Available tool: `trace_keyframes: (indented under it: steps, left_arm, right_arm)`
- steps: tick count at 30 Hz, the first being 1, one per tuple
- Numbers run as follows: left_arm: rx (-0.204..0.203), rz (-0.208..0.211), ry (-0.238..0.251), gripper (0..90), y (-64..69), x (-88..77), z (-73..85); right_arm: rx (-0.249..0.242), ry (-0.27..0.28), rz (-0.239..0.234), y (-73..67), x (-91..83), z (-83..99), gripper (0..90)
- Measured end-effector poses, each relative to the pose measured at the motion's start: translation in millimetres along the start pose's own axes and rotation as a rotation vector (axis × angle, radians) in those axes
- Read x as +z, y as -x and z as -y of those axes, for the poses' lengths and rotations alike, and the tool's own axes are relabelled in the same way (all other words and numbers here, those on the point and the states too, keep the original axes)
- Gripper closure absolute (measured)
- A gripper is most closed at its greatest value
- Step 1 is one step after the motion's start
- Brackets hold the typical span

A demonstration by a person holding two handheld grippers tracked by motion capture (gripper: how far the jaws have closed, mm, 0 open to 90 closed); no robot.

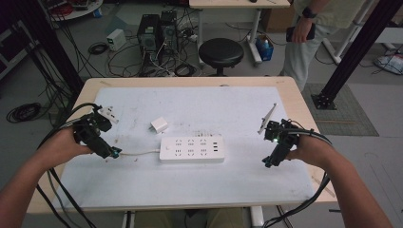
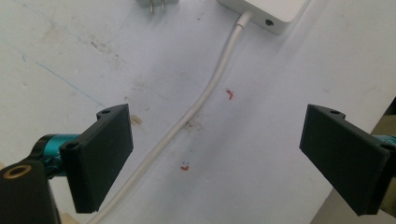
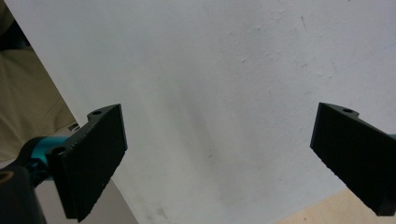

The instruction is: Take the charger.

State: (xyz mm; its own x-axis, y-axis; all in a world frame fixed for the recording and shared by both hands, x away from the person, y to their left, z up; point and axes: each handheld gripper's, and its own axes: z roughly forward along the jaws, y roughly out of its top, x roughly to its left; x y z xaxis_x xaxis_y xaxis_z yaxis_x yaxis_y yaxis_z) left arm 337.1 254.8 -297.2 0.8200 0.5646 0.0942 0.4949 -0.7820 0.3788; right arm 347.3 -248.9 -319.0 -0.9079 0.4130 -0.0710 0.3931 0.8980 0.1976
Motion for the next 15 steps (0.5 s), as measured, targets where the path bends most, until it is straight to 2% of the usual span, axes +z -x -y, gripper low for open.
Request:
trace_keyframes:
  steps: [2,4,7,12,14,15]
  left_arm:
    - [-0.005,-0.004,0.005,9.5,-1.5,0.6,-1.5]
    - [-0.028,-0.008,0.02,9.5,-2.3,1.9,-2.9]
    - [-0.033,-0.021,0.021,9.6,-5.2,1.9,-5.2]
    - [-0.086,-0.051,0.06,9.5,-10.4,4.7,-10.4]
    - [-0.091,-0.055,0.067,9.6,-12.3,5.6,-12.0]
    - [-0.104,-0.067,0.084,9.5,-15.5,8.3,-15.7]
  right_arm:
    - [0.015,0.0,0.002,-0.8,-0.8,0.3,3.1]
    - [0.009,0.003,-0.001,-0.1,-0.5,0.3,3.1]
    - [0.009,0.01,-0.001,0.5,-0.8,0.2,3.1]
    - [0.01,0.009,0.001,1.0,-0.5,0.1,3.1]
    - [0.005,0.015,0.003,2.0,-0.1,-0.1,3.1]
    - [0.017,0.015,0.004,1.9,-0.2,-0.7,3.1]
